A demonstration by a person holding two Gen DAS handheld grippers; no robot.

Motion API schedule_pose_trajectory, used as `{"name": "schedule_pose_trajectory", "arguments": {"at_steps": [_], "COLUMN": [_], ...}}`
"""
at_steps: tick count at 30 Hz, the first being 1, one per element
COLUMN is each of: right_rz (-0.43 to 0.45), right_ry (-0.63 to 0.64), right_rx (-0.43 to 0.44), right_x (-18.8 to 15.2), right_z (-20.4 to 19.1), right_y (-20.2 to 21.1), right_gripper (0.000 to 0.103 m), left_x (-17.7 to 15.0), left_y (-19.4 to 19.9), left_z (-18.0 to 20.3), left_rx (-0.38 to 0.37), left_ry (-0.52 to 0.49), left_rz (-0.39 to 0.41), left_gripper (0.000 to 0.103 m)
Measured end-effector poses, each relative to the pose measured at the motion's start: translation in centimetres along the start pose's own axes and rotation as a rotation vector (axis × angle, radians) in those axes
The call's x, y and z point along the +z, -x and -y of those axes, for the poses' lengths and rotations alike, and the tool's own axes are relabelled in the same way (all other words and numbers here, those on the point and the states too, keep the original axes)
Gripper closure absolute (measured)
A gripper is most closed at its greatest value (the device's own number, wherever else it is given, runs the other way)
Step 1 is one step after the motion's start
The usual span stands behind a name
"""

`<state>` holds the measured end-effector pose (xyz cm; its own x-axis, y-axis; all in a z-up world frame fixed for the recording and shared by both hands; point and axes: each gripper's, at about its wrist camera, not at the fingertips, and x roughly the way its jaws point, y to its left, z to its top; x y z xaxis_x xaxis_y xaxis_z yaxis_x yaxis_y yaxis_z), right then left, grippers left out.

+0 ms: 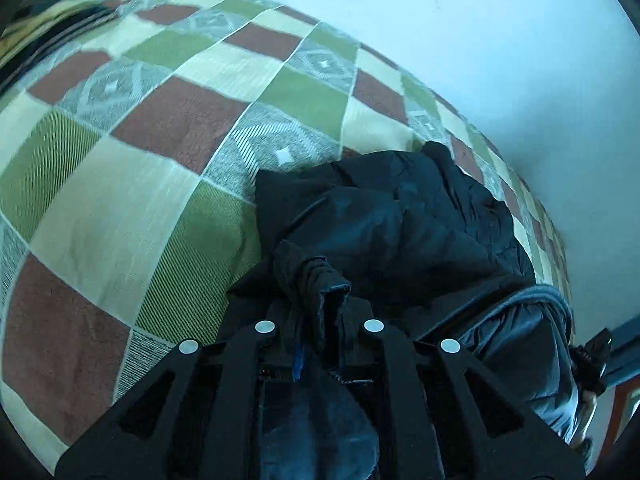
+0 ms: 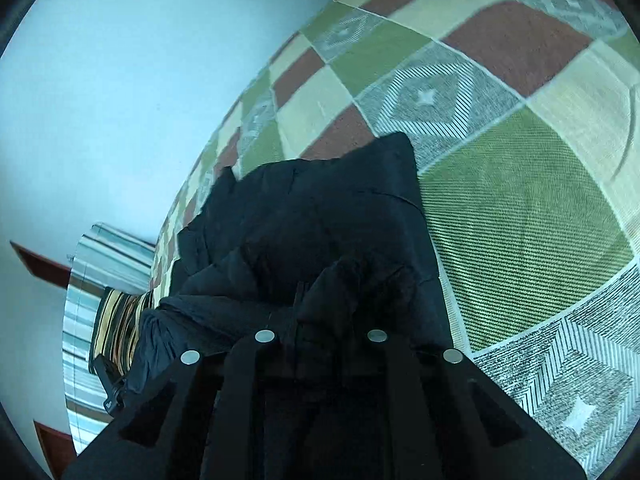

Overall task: Fold large clothes
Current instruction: 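Lift the jacket edge with both tools, fold it over the body, open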

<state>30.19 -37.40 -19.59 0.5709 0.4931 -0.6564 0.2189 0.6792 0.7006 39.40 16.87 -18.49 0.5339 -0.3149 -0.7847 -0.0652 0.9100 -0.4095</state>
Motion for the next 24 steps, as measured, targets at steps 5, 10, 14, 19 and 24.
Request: {"name": "schedule_pose_trajectory", "arguments": {"at_steps": [5,10,14,19,24], "right_rz": [0.023,0.045,0.042,0.032,-0.012], "right_ry": [0.057,0.154,0.304,0.462,0.55], "right_rx": [0.022,0.047,-0.093,-0.184,-0.183], "right_x": [-0.2,-0.9,-0.8,0.2,1.8], "right_z": [-1.3,-2.4,-3.4,-4.3,-4.7], "right_y": [2.4,5.4,5.3,3.9,2.2], "right_gripper": [0.048,0.036,0.036,0.036,0.036], "left_x": [-0.1,-0.2,-0.4,-0.3,0.7], "left_y": [3.8,7.5,7.3,5.9,4.2], "left_z": [0.1,-0.8,-1.0,-0.6,0.0], "left_rx": [-0.065,-0.075,-0.021,-0.013,-0.034], "left_ry": [-0.005,-0.018,-0.109,-0.253,-0.376], "left_rz": [0.064,0.145,0.118,0.072,0.037], "left_gripper": [0.038,0.028,0.028,0.028,0.026]}}
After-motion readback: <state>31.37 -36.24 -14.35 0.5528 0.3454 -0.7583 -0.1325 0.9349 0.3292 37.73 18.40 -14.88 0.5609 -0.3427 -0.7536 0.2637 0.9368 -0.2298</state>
